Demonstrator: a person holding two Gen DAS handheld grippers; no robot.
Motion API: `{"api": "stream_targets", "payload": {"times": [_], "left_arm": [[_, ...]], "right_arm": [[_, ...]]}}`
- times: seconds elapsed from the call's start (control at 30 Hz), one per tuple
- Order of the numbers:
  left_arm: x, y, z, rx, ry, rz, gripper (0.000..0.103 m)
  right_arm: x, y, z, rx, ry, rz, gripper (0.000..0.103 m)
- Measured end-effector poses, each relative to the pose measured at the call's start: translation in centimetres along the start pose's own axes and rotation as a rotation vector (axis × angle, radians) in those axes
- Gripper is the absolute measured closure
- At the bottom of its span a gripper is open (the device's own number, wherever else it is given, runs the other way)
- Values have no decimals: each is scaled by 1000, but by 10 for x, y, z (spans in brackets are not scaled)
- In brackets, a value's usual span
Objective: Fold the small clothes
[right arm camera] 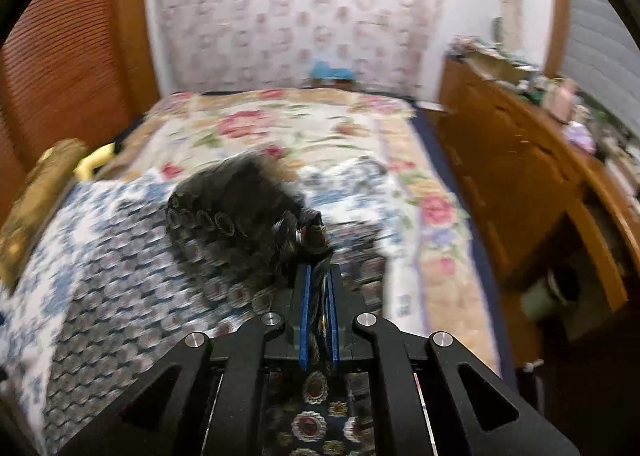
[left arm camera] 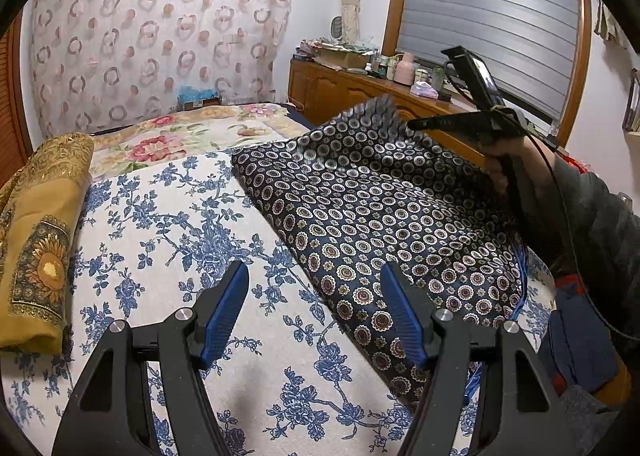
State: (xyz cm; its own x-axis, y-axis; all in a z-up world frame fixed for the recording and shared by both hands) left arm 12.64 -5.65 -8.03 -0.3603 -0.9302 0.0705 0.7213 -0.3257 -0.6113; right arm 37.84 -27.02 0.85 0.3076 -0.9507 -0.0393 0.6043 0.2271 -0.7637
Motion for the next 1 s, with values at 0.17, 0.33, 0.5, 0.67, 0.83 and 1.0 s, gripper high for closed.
{"api": "stream_targets", "payload": {"times": [0.17, 0.33, 0.5, 0.67, 0.83, 1.0], "left_arm": [[1, 2, 0, -4, 2, -3, 34], [5, 6, -3, -18, 14, -7, 34], [9, 12, -5, -36, 20, -15, 34], [14, 16, -8, -54, 30, -21, 34], [19, 18, -10, -63, 39, -24, 34], [20, 20, -12, -71, 39, -26, 34]], "right_arm": [[7, -4, -3, 10, -12, -21, 83], [-5, -18, -27, 8, -56, -20, 65], [-20, -38, -64, -8, -94, 12, 64], [-24, -60, -98, -46, -128, 46, 64], [-17, -71, -116, -69, -120, 59, 64], [-19, -70, -131, -93, -149, 74, 69]]}}
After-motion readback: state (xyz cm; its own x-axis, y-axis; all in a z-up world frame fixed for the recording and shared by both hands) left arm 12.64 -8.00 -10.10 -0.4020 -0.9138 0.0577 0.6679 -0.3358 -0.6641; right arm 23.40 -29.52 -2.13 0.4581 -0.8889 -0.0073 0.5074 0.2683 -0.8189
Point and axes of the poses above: each gripper's, at about its wrist camera, not at the fingertips, and y roughly the way its jaws point, x to its right, z to its top, the point moved 4 cm from there along y, roughly the way its jaws point, and after that the axes turned 6 degrees about z, right-handed, at the moved point
